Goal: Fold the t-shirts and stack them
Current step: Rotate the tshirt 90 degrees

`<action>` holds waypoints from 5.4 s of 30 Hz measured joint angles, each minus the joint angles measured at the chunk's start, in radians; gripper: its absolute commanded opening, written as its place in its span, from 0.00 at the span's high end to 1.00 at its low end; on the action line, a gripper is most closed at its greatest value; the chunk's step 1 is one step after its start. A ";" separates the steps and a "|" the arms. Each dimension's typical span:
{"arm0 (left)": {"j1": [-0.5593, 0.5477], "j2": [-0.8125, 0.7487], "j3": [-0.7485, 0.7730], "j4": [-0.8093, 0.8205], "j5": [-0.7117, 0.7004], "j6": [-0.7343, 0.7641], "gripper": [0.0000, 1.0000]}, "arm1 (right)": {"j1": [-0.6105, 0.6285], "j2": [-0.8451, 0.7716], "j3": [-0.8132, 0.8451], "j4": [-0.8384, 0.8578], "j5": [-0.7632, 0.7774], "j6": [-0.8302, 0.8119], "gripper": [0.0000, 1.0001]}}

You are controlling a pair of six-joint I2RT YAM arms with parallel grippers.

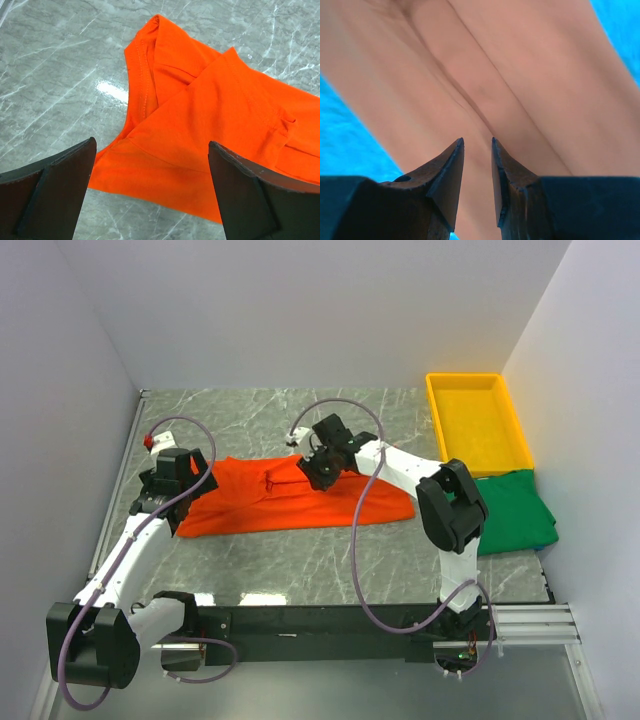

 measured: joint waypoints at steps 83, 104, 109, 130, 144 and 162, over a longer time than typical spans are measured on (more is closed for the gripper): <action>0.000 0.018 0.000 -0.007 0.034 -0.003 0.01 | -0.449 -0.191 -0.378 0.045 0.465 0.589 0.68; 0.000 0.188 0.026 -0.094 -0.005 -0.180 0.10 | -0.230 -0.366 -0.472 0.055 0.406 0.578 0.62; 0.003 0.285 0.052 -0.114 0.012 -0.230 0.11 | -0.163 -0.332 -0.480 0.060 0.393 0.579 0.62; 0.068 0.830 0.507 -0.205 -0.051 -0.217 0.12 | -0.008 -0.232 -0.469 0.031 0.354 0.583 0.63; -0.025 1.173 0.983 -0.171 -0.123 -0.028 0.02 | 0.392 -0.164 -0.381 -0.013 0.074 0.612 0.64; -0.125 1.093 1.091 -0.053 -0.198 0.053 0.01 | 0.488 -0.298 -0.287 -0.154 0.266 0.660 0.62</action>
